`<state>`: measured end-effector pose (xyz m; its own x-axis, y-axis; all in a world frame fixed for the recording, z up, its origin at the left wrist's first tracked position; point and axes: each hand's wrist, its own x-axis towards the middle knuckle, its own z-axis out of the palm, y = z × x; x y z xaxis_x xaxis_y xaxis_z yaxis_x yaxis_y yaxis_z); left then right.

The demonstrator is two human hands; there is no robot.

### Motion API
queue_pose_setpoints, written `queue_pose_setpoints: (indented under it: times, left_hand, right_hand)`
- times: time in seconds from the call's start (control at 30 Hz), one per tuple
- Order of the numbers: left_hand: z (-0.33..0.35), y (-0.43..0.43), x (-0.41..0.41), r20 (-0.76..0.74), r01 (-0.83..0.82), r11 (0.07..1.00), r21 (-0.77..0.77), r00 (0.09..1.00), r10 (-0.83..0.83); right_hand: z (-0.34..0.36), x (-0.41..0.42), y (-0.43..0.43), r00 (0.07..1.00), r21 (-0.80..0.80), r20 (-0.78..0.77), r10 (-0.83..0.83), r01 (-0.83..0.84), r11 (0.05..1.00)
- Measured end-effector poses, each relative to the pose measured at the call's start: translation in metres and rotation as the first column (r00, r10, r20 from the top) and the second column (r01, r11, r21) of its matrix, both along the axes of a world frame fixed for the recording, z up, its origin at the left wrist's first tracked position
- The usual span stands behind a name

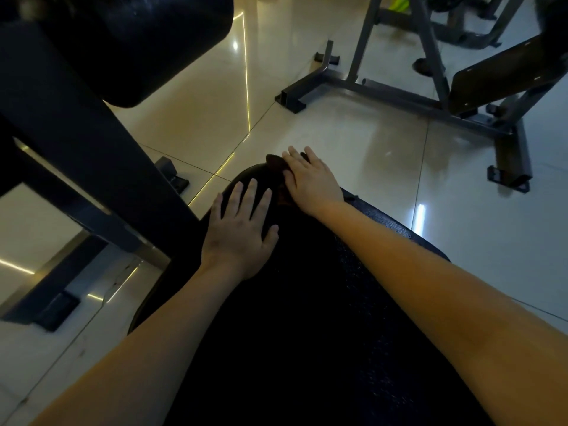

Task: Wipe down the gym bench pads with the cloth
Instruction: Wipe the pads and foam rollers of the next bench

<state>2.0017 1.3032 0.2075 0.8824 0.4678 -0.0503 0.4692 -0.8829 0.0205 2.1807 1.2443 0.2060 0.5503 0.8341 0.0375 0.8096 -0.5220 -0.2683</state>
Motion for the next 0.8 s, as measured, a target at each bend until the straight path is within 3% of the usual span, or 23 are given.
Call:
queue_pose_setpoints:
  times: [0.13,0.4,0.8]
  left_hand:
    - [-0.001,0.000,-0.001,0.006,0.001,1.000,-0.009,1.000,-0.001]
    - [-0.005,-0.002,-0.001,0.015,-0.016,1.000,0.010,1.000,0.016]
    - [-0.003,-0.001,0.001,-0.011,-0.024,1.000,0.020,1.000,0.024]
  right_hand:
    - [0.001,-0.017,-0.031,0.999,-0.002,-0.036,-0.008,0.008,1.000]
    - [-0.015,-0.088,-0.179,0.999,-0.135,-0.003,0.054,-0.054,0.989]
    - [-0.003,-0.030,-0.026,0.994,-0.037,0.011,-0.110,0.111,0.993]
